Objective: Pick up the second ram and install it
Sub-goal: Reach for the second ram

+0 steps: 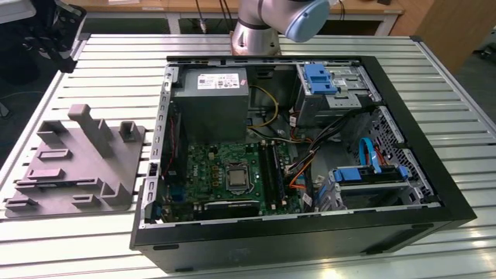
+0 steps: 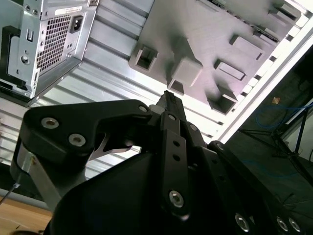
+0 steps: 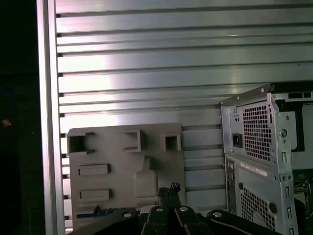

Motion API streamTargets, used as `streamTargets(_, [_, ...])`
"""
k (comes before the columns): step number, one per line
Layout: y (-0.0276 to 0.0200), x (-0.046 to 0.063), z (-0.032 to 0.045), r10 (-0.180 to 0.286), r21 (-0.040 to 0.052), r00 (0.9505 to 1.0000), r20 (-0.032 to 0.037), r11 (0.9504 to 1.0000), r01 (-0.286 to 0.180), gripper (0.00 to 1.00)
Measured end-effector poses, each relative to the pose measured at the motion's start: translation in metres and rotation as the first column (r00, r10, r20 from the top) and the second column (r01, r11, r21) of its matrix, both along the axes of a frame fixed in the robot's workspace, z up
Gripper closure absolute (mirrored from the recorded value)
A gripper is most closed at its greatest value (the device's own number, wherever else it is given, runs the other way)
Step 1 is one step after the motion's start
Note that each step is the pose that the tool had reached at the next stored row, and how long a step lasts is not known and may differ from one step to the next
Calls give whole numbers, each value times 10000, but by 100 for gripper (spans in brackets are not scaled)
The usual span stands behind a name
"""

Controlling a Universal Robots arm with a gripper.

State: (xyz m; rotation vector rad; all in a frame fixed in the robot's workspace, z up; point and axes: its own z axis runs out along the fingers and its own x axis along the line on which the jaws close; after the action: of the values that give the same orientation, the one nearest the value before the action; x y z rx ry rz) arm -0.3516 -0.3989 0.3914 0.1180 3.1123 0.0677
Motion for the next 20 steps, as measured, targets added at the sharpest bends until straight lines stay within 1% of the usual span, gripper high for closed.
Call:
streamTargets(7, [-3, -139, -13, 0, 0, 10000, 0, 10000, 0, 90])
streamTargets(12, [-12, -214, -29, 0, 0, 10000, 0, 10000, 0, 90])
streamTargets(16, [-38, -260, -45, 1, 0, 10000, -1, 10000, -1, 90])
streamTargets(20, [-79, -300, -63, 1, 0, 10000, 0, 10000, -1, 90])
